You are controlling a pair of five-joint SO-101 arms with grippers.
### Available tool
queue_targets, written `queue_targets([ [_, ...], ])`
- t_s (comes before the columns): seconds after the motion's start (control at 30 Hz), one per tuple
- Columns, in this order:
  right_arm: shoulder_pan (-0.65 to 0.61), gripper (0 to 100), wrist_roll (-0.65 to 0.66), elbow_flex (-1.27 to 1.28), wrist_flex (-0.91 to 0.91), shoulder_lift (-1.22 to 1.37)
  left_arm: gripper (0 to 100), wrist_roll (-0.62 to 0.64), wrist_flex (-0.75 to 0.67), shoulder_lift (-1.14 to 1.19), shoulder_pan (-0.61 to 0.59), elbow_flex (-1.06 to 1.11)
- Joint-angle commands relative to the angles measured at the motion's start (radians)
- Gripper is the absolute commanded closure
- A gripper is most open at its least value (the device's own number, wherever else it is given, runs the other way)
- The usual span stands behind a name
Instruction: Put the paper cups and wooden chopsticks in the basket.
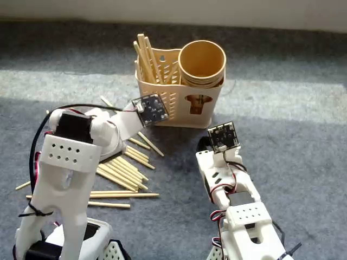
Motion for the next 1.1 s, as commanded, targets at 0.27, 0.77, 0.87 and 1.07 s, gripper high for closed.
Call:
queue_targets([
  [0.27, -0.007, 97.5, 0.012, -0.012, 0.001, -0.022, 99, 0.327, -0.04, 0.002, 0.021, -0.418],
  [0.77, -0.007, 97.5, 0.012, -0.013, 0.001, -0.016, 99, 0.73, -0.474, 0.008, 0.021, -0.564],
  [0.87, -0.007, 97.5, 0.012, -0.013, 0.001, -0.016, 99, 0.813, -0.562, 0.008, 0.021, -0.564],
  [1.07, -0.007, 97.5, 0.012, -0.013, 0.001, -0.016, 99, 0.927, -0.701, 0.008, 0.021, -0.559],
])
